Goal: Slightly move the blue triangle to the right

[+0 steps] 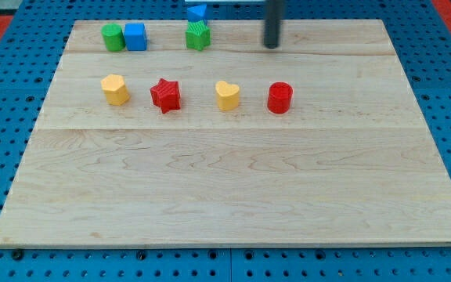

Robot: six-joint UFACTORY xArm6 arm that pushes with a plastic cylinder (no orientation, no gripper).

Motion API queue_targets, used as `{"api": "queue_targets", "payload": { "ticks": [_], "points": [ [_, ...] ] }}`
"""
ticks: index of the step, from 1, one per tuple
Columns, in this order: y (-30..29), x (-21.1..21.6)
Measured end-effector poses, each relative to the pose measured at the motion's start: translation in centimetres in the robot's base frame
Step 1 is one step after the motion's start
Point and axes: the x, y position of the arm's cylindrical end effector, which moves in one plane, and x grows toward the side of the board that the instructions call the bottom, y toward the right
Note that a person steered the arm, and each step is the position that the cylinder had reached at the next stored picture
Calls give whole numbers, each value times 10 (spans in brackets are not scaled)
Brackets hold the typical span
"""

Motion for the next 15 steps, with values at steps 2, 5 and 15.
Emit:
{"api": "queue_targets", "payload": {
  "ticks": [2, 5, 15],
  "points": [
    [49, 0],
    [48, 7],
    [-304, -62]
  ]
}}
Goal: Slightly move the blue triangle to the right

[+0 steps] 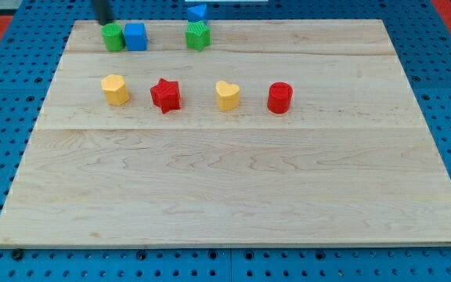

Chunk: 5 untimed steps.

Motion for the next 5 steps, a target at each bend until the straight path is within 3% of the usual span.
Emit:
{"api": "queue_targets", "payload": {
  "ticks": [3, 5],
  "points": [
    [155, 1],
    [182, 1]
  ]
}}
